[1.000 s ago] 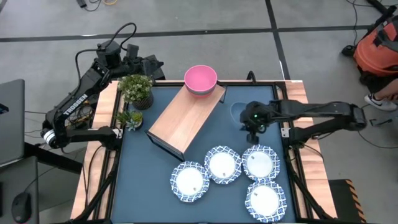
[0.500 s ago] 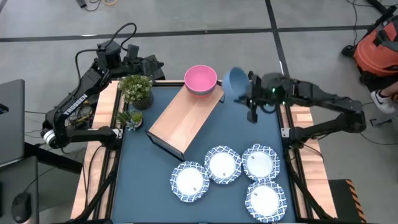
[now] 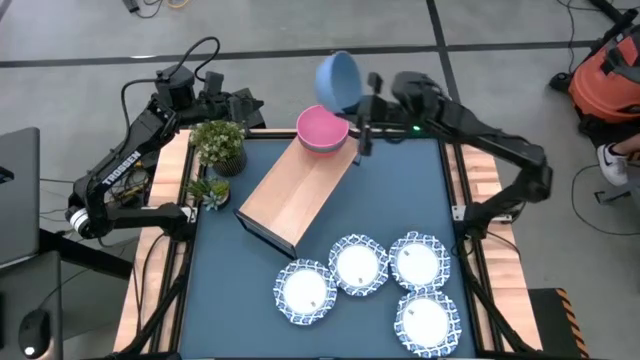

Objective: Place and stack bowls onto a shelf
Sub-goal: Stack the blue bowl on top of the pink bowl on the shelf

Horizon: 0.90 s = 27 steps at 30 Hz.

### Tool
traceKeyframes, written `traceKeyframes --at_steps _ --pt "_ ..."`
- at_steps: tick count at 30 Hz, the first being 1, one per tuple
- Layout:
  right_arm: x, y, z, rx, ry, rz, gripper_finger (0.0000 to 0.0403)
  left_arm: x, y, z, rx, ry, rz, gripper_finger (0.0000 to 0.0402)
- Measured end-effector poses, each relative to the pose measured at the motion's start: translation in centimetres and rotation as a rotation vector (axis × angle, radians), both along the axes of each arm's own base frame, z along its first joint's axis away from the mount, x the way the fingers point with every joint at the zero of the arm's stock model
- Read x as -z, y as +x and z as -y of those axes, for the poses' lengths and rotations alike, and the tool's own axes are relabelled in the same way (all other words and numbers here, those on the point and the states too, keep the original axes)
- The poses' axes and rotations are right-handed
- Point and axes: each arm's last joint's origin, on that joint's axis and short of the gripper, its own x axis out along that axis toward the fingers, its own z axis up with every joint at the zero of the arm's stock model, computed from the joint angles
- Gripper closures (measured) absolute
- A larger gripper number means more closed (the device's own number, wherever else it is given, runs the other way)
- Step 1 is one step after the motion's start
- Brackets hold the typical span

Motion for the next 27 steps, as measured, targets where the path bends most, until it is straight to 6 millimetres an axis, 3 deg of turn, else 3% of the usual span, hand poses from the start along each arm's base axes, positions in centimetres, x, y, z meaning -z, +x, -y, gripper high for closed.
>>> traceKeyframes --at_steps 6,14,19,27 --pt "1.1 3.8 1.3 -0.075 -0.011 -0.058 0.0378 0.0 0.0 0.0 0.0 0.0 0.0 0.0159" --pt "3.7 6.3 2.3 -0.102 0.018 -0.244 0.0378 0.0 0.0 0.0 -0.001 -0.002 0.001 0.0159" --pt "4.3 5.9 2.5 -0.096 0.073 -0.366 0.0378 0.0 0.0 0.0 -0.001 0.0 0.0 0.0159" --pt "2.9 4.5 3.2 -0.058 0.097 -0.42 0.0378 0.0 0.0 0.0 -0.004 0.001 -0.001 0.0159"
